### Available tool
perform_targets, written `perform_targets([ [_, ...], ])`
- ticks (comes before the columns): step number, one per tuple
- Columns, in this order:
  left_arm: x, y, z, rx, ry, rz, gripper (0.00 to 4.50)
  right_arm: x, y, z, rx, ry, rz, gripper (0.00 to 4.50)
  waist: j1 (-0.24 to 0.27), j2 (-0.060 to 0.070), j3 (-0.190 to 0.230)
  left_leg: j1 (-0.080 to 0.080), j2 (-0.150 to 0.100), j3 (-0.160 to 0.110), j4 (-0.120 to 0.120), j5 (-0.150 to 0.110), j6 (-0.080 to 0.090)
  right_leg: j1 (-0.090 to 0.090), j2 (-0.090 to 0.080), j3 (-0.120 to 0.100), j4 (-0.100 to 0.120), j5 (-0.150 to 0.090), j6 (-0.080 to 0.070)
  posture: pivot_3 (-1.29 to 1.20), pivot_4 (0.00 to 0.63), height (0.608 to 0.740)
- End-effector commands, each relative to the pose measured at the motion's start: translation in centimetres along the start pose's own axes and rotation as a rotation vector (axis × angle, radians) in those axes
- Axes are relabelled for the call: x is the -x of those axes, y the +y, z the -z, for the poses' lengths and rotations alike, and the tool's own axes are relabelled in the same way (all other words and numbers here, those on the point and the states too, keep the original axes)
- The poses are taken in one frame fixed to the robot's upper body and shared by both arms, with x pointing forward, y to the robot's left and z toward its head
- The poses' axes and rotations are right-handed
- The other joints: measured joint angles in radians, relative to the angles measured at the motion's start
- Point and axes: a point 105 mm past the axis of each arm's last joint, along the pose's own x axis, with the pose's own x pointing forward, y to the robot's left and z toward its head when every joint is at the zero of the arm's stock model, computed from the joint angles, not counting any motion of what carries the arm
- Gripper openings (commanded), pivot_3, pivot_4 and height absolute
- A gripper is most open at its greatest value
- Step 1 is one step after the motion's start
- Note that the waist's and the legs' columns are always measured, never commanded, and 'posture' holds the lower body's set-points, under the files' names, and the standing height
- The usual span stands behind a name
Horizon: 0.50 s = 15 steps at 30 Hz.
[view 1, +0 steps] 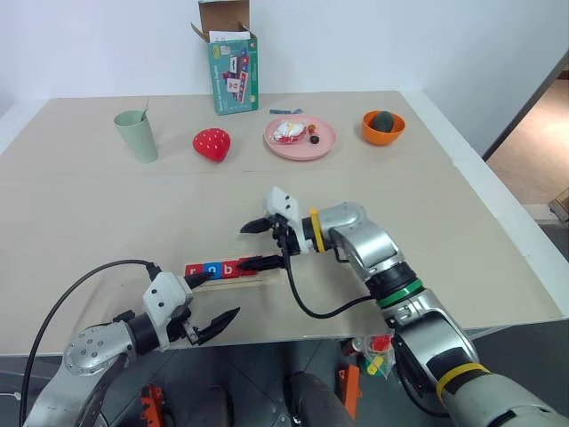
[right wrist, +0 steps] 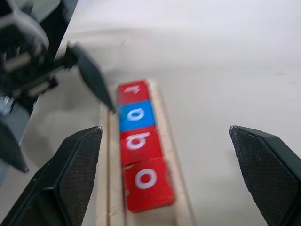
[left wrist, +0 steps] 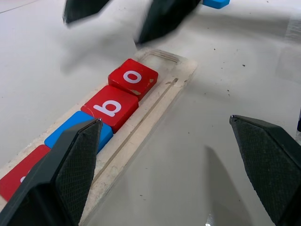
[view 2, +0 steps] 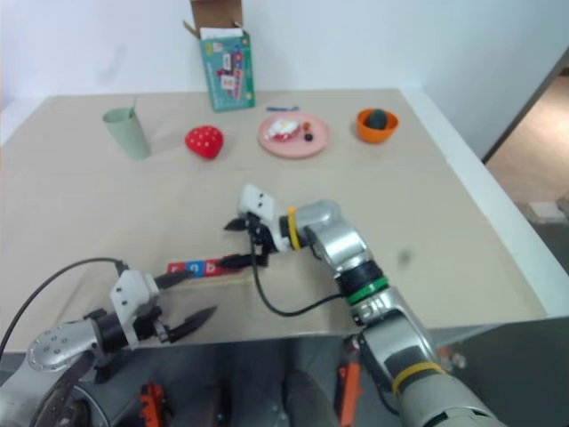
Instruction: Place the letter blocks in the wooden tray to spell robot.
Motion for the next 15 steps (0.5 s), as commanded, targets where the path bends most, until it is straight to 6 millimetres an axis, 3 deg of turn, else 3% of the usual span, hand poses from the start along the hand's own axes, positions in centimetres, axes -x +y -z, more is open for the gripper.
perform_targets([
  [1, 0.0, 0.1, -0.9, -0.043, -0.027, 0.011, 4.5, 1.5, -0.1, -0.9, 0.001, -0.087, 0.071, 3.36, 0.0, 0.0, 0.0, 0.0, 0.0, 0.0, 0.0, 0.0, 0.0, 0.0, 0.0, 0.0, 0.0, 0.0, 0.0, 0.0, 0.15, 0.74],
  [10, -0.2, 0.3, -1.4, -0.049, -0.038, 0.026, 4.5, 0.9, 0.0, 0.8, -0.029, -0.083, 0.182, 0.17, -0.001, 0.0, 0.0, 0.0, 0.0, 0.001, 0.0, 0.0, 0.0, -0.001, 0.001, 0.001, 0.0, 0.0, 0.0, 0.0, 0.15, 0.74],
  [15, -0.3, 0.4, -1.4, -0.053, -0.038, 0.026, 4.5, 0.1, 0.6, 1.6, -0.019, -0.053, 0.172, 0.06, -0.001, 0.0, 0.0, 0.0, 0.0, 0.001, 0.0, 0.0, 0.0, 0.0, 0.0, 0.001, 0.0, 0.0, 0.0, 0.0, 0.15, 0.74],
])
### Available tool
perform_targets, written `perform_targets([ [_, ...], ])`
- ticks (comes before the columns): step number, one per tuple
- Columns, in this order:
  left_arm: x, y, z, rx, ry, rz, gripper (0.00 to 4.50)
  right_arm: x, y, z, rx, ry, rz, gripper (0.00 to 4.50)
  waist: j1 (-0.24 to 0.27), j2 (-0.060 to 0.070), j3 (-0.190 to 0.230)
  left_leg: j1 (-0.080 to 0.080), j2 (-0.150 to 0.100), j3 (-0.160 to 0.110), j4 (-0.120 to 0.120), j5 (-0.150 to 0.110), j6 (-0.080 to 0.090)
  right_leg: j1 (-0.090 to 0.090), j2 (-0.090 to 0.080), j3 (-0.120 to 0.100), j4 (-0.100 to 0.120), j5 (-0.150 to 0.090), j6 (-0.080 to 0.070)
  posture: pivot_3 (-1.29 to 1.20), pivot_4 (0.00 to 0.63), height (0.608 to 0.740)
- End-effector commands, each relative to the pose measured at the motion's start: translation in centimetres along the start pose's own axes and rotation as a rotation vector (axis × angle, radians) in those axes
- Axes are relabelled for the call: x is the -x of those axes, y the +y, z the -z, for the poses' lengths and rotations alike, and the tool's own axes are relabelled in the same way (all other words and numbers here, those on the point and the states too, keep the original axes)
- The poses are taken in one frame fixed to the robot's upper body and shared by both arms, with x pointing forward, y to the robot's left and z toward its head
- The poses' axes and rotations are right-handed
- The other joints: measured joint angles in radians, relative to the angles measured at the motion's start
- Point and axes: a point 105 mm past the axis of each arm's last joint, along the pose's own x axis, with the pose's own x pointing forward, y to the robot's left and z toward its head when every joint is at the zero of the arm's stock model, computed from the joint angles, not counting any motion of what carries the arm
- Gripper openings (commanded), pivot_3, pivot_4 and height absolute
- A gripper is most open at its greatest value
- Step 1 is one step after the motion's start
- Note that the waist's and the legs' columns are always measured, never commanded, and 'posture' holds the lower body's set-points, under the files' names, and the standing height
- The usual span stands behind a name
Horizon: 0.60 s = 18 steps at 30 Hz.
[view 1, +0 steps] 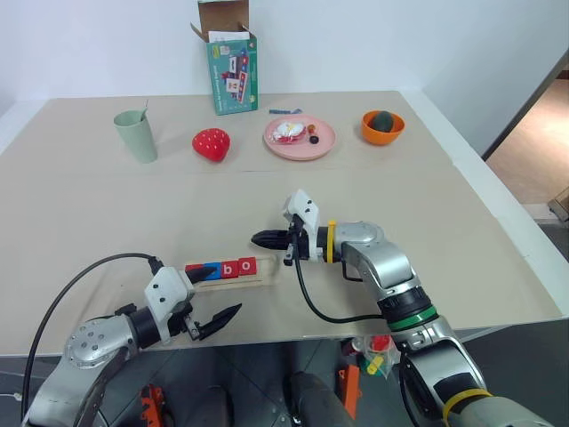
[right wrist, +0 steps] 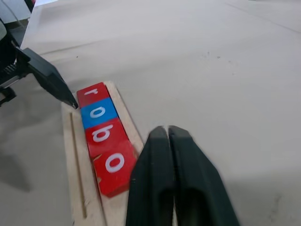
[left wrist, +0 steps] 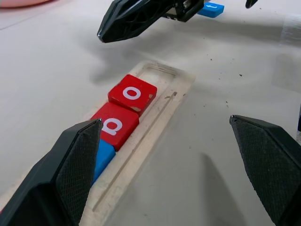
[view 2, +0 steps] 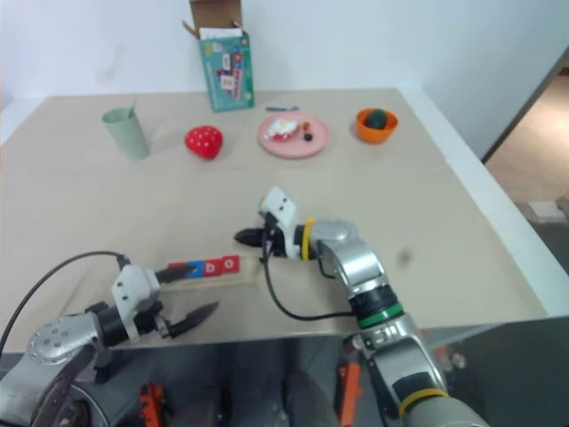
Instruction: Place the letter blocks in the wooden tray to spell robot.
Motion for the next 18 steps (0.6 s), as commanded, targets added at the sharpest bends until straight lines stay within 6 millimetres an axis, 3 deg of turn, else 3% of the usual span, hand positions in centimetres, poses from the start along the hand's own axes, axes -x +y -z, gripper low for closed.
perform_targets([
  [1, 0.1, 0.2, -0.6, -0.025, -0.017, 0.009, 4.5, -0.5, 0.9, -0.4, 0.057, -0.003, -0.022, 0.06, 0.0, 0.0, 0.0, 0.0, 0.0, 0.0, 0.0, 0.0, 0.0, 0.0, 0.0, 0.0, 0.0, 0.0, 0.0, 0.0, 0.15, 0.74],
  [8, 0.1, 0.1, -0.6, -0.024, -0.015, 0.0, 4.5, -0.7, 1.6, 0.7, 0.056, 0.024, -0.042, 0.06, 0.0, 0.0, 0.0, 0.0, 0.0, 0.0, 0.0, 0.0, 0.0, 0.0, 0.0, 0.0, 0.0, 0.0, 0.0, 0.0, 0.15, 0.74],
  [18, 0.3, 0.0, -0.3, -0.024, -0.006, -0.005, 4.5, -0.7, 1.6, 0.7, 0.059, 0.022, -0.047, 0.06, 0.0, 0.0, 0.0, 0.0, 0.0, 0.0, 0.0, 0.0, 0.0, 0.0, 0.0, 0.0, 0.0, 0.0, 0.0, 0.0, 0.15, 0.74],
])
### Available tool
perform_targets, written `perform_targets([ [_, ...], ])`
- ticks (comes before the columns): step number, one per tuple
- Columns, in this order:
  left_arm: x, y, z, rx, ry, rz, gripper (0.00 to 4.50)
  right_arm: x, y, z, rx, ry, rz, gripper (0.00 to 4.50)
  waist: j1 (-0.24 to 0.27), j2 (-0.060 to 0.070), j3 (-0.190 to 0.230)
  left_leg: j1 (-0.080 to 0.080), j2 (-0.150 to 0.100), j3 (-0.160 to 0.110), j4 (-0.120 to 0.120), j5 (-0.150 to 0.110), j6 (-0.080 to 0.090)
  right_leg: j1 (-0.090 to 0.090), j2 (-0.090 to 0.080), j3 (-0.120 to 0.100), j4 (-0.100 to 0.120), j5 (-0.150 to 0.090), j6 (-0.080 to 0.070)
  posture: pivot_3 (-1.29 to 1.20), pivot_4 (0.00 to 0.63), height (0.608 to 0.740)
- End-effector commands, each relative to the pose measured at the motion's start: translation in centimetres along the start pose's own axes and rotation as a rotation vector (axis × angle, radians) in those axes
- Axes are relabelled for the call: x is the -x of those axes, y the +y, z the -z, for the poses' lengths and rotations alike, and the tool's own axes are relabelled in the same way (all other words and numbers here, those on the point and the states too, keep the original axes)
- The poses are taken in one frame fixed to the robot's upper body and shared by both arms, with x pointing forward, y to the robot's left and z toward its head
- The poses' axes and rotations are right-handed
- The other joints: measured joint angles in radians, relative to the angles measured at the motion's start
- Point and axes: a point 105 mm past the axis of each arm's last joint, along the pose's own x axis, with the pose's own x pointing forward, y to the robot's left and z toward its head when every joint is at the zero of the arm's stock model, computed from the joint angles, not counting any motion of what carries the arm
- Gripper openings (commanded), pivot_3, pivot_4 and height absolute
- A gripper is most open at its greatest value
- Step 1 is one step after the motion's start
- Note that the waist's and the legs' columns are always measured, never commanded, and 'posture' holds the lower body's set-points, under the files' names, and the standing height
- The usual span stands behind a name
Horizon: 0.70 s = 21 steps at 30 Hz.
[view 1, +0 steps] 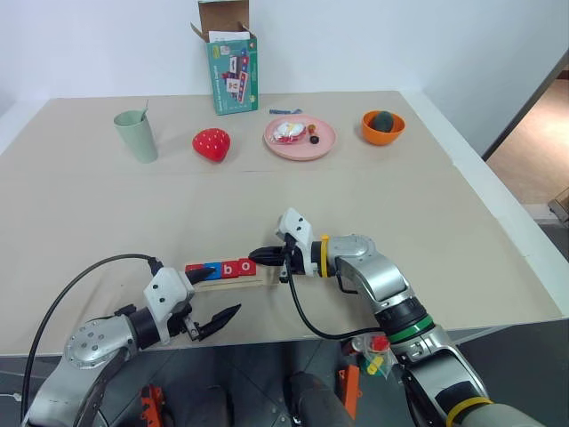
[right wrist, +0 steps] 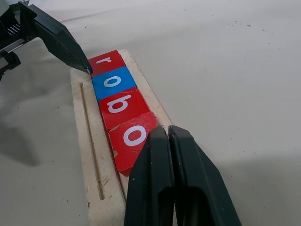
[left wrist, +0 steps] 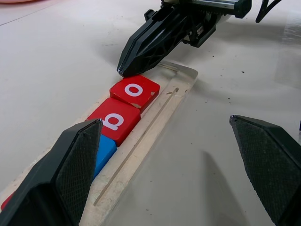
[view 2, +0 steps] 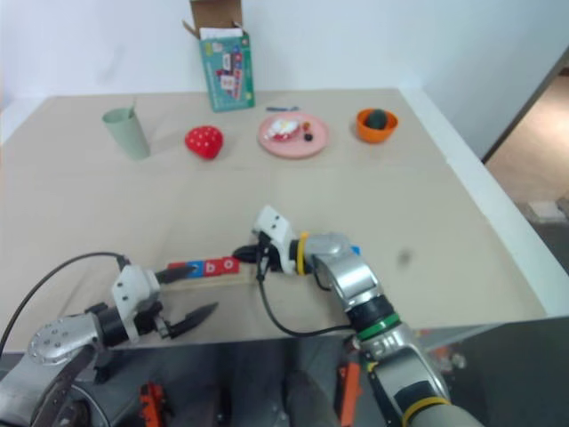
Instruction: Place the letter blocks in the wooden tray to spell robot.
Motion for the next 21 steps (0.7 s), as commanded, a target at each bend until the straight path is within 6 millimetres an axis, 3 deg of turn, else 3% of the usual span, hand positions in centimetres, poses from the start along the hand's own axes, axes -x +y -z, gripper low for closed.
perform_targets([
  [1, 0.2, 0.0, -0.7, -0.033, -0.015, 0.001, 4.5, -0.1, 0.5, -1.4, 0.054, -0.035, -0.016, 0.06, 0.0, 0.0, 0.0, 0.0, 0.0, 0.0, 0.0, 0.0, 0.0, 0.0, 0.0, 0.0, 0.0, 0.0, 0.0, 0.0, 0.15, 0.74],
  [17, 0.1, -0.1, -0.7, -0.034, -0.013, 0.011, 4.5, -0.1, 1.0, -1.2, 0.073, -0.026, -0.036, 0.06, 0.0, 0.0, 0.0, 0.0, 0.0, 0.0, 0.0, 0.0, 0.0, 0.0, 0.0, 0.0, 0.0, 0.0, 0.0, 0.0, 0.15, 0.74],
  [20, 0.1, -0.2, -0.8, -0.03, -0.02, 0.016, 4.5, 0.1, 0.3, -2.0, 0.067, -0.048, -0.01, 0.06, 0.0, 0.0, 0.0, 0.0, 0.0, 0.0, 0.0, 0.0, 0.0, 0.0, 0.0, 0.0, 0.0, 0.0, 0.0, 0.0, 0.15, 0.74],
  [21, 0.0, -0.2, -0.9, -0.029, -0.026, 0.021, 4.5, 0.4, 0.0, -2.5, 0.06, -0.064, -0.003, 0.3, 0.0, 0.0, 0.0, 0.0, 0.0, 0.0, 0.0, 0.0, 0.0, 0.0, 0.0, 0.0, 0.0, 0.0, 0.0, 0.0, 0.15, 0.74],
])
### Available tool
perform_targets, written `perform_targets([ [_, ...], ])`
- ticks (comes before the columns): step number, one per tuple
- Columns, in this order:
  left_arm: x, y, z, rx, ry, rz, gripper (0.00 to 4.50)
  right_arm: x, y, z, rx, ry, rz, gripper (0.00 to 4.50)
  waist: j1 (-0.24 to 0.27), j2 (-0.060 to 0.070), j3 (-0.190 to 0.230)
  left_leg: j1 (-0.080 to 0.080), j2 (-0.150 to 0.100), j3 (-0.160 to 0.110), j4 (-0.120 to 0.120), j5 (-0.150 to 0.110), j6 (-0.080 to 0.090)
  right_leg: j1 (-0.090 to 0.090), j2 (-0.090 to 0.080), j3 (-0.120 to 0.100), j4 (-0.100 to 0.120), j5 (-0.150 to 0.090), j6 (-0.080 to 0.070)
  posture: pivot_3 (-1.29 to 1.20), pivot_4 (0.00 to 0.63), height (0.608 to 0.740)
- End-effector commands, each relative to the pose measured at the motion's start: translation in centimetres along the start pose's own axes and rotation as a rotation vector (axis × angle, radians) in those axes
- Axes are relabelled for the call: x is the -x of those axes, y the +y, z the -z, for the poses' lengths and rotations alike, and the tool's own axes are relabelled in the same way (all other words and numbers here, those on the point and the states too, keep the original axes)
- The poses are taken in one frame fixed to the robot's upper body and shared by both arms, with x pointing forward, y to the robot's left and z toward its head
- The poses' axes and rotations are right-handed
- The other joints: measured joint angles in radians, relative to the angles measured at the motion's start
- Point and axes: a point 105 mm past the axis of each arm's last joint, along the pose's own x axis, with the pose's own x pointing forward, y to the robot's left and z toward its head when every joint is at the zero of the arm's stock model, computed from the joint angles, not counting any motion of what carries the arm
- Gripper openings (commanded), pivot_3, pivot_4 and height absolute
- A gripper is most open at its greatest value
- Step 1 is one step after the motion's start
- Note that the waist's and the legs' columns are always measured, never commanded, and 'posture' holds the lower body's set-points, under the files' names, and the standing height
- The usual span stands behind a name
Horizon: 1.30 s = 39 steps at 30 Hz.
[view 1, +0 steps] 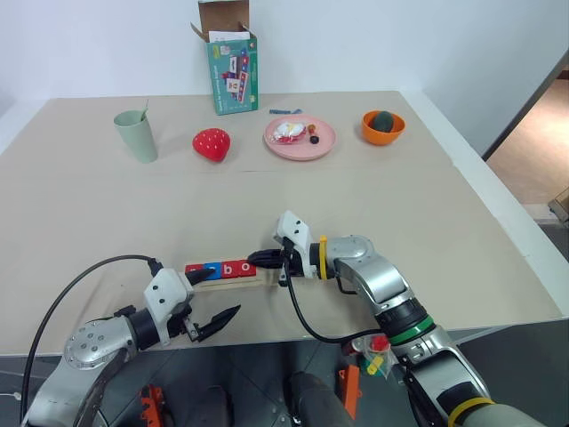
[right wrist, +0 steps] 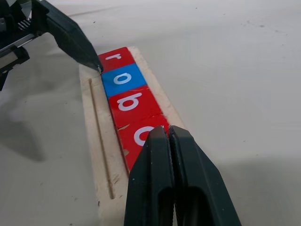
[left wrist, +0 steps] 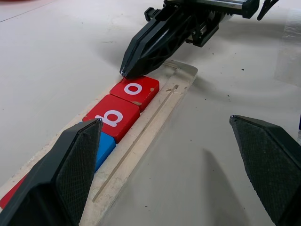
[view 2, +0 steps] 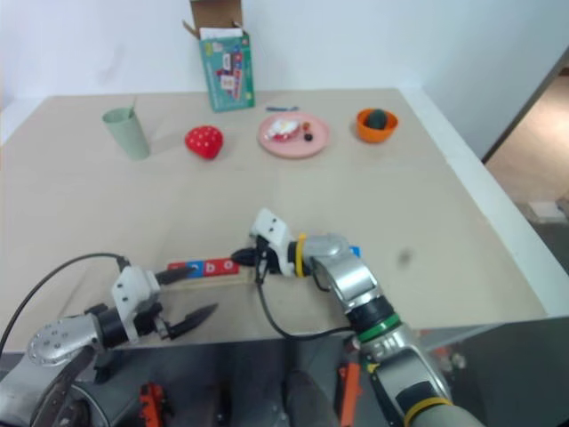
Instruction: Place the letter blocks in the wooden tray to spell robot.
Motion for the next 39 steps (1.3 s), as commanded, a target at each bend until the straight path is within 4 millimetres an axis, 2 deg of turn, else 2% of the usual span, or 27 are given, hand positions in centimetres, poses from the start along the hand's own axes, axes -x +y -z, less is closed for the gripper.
perform_targets([
  [1, -0.1, -0.3, -1.1, -0.025, -0.036, 0.028, 4.5, 1.0, -0.7, -3.2, 0.017, -0.093, 0.015, 0.56, 0.0, 0.0, 0.0, 0.0, 0.0, 0.0, 0.0, 0.0, 0.0, 0.0, 0.0, 0.0, 0.0, 0.0, 0.0, 0.0, 0.15, 0.74],
  [2, -0.1, -0.4, -1.3, -0.023, -0.04, 0.037, 4.5, 1.4, -0.8, -3.7, 0.001, -0.11, 0.011, 0.74, 0.001, 0.0, 0.0, 0.0, 0.0, 0.0, 0.0, 0.0, 0.0, 0.0, 0.0, 0.0, 0.0, 0.0, 0.0, 0.0, 0.15, 0.74],
  [6, -0.3, -1.0, -1.9, -0.006, -0.05, 0.096, 4.5, 3.5, -1.0, -5.3, -0.002, -0.139, 0.007, 2.25, 0.001, 0.0, 0.0, 0.0, -0.001, 0.0, 0.0, 0.0, 0.0, 0.0, -0.001, 0.0, 0.0, 0.0, 0.0, 0.0, 0.15, 0.74],
  [7, -0.3, -1.2, -2.1, 0.0, -0.051, 0.118, 4.5, 4.2, -1.1, -5.5, -0.007, -0.145, 0.006, 2.49, 0.001, 0.0, 0.0, 0.0, -0.001, 0.0, 0.0, 0.0, 0.0, 0.0, 0.0, 0.0, 0.0, 0.0, 0.0, 0.0, 0.15, 0.74],
  [8, -0.4, -1.5, -2.2, 0.001, -0.048, 0.147, 4.5, 5.0, -1.3, -5.7, -0.014, -0.151, 0.01, 2.96, 0.002, 0.0, 0.0, 0.0, 0.0, 0.0, 0.0, 0.0, 0.0, 0.0, 0.0, 0.0, 0.0, 0.0, 0.0, 0.0, 0.15, 0.74],
  [11, -0.6, -2.4, -2.6, -0.011, -0.03, 0.235, 4.5, 7.9, -1.9, -5.3, -0.029, -0.136, 0.026, 3.98, 0.005, 0.0, 0.0, 0.0, -0.001, -0.001, 0.0, 0.0, 0.0, 0.0, 0.0, -0.001, 0.0, 0.0, 0.0, 0.0, 0.15, 0.74],
  [13, -0.7, -2.9, -2.8, -0.023, -0.014, 0.289, 4.5, 10.2, -2.3, -4.1, -0.043, -0.087, 0.036, 4.48, 0.009, 0.0, 0.0, -0.001, -0.001, -0.001, 0.0, 0.0, 0.0, 0.0, -0.001, -0.001, -0.001, -0.001, 0.001, 0.0, 0.15, 0.74],
  [15, -0.9, -3.3, -3.0, -0.034, -0.004, 0.334, 4.5, 12.5, -2.6, -2.4, -0.028, 0.003, 0.04, 4.48, 0.011, 0.0, 0.0, -0.001, -0.002, 0.0, 0.0, 0.0, 0.0, 0.0, -0.002, 0.0, -0.001, -0.001, 0.002, 0.0, 0.15, 0.74],
  [18, -1.1, -3.5, -3.3, -0.037, 0.001, 0.369, 4.5, 14.4, -3.0, -0.9, -0.006, 0.096, 0.051, 4.48, 0.007, 0.0, 0.0, -0.001, -0.002, 0.001, 0.0, 0.0, 0.0, 0.001, -0.002, 0.0, -0.002, -0.001, 0.002, 0.0, 0.15, 0.74],
  [22, -1.7, -4.1, -3.8, -0.076, 0.003, 0.427, 4.5, 18.0, -5.7, 2.2, 0.019, 0.208, 0.193, 4.48, 0.004, 0.0, 0.0, 0.002, -0.001, 0.002, 0.0, 0.0, 0.001, 0.001, 0.0, 0.002, -0.001, 0.0, 0.001, 0.0, 0.15, 0.74],
  [26, -2.0, -4.0, -3.7, -0.09, 0.003, 0.427, 4.5, 19.0, -6.8, 4.2, 0.045, 0.264, 0.222, 4.48, 0.004, 0.0, 0.001, 0.003, -0.002, 0.004, 0.0, 0.0, 0.001, 0.002, 0.0, 0.004, -0.001, 0.0, 0.001, 0.0, 0.15, 0.74],
  [32, -2.0, -3.8, -3.4, -0.102, 0.011, 0.418, 4.5, 19.5, -7.1, 5.4, 0.027, 0.277, 0.212, 4.48, 0.003, 0.0, 0.001, 0.003, -0.001, 0.005, 0.0, 0.0, 0.001, 0.001, 0.0, 0.006, -0.001, 0.0, 0.002, 0.0, 0.15, 0.74],
  [36, -1.8, -3.7, -3.1, -0.103, 0.02, 0.408, 4.5, 18.8, -6.9, 4.9, 0.014, 0.238, 0.187, 3.38, 0.004, 0.0, 0.001, 0.003, -0.002, 0.005, 0.0, 0.0, 0.001, 0.002, 0.0, 0.007, -0.001, 0.0, 0.002, 0.0, 0.15, 0.74],
  [39, -1.8, -3.7, -3.1, -0.104, 0.022, 0.404, 4.5, 18.5, -6.5, 4.8, 0.0, 0.228, 0.154, 2.33, 0.004, 0.0, 0.001, 0.003, -0.001, 0.005, 0.0, 0.0, 0.001, 0.002, 0.0, 0.007, -0.001, 0.0, 0.002, 0.0, 0.15, 0.74],
])
